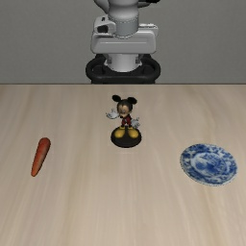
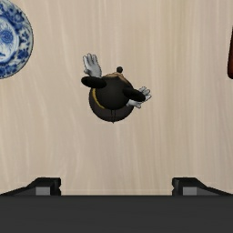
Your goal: Pick up the carrot and put it on the plate
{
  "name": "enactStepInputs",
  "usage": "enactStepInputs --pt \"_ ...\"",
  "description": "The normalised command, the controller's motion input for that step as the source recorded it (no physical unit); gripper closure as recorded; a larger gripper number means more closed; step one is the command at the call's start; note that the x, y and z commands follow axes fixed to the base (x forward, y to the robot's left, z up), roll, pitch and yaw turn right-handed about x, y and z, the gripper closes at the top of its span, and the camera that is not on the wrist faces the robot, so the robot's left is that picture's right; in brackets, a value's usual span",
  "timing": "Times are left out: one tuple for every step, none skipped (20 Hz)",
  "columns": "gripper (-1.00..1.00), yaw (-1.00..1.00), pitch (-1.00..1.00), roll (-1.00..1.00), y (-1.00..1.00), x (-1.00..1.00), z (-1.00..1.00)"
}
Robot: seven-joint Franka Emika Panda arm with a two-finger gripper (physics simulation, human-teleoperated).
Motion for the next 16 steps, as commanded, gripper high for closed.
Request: enactStepInputs --pt "-1.00 0.00 0.00 0.00 -1.00 0.00 0.00" --pt "-1.00 0.00 0.00 0.00 -1.00 0.00 0.00" --pt "-1.00 0.00 0.00 0.00 -1.00 0.00 0.00" --pt "-1.00 0.00 0.00 0.00 -1.00 0.00 0.00" --pt "-1.00 0.00 0.00 0.00 -1.00 0.00 0.00" --pt "-1.00 0.00 0.00 0.00 -1.00 0.00 0.00" --pt "-1.00 0.00 0.00 0.00 -1.00 0.00 0.00" --pt "-1.00 0.00 0.00 0.00 -1.00 0.00 0.00" --pt "-1.00 0.00 0.00 0.00 -1.00 0.00 0.00" --pt "-1.00 0.00 0.00 0.00 -1.00 0.00 0.00" --pt "-1.00 0.00 0.00 0.00 -1.00 0.00 0.00" --pt "-1.00 0.00 0.00 0.00 -1.00 0.00 0.00" --pt "-1.00 0.00 0.00 0.00 -1.00 0.00 0.00" --pt "-1.00 0.00 0.00 0.00 -1.00 0.00 0.00" --pt "-1.00 0.00 0.00 0.00 -1.00 0.00 0.00" --pt "-1.00 0.00 0.00 0.00 -1.00 0.00 0.00"
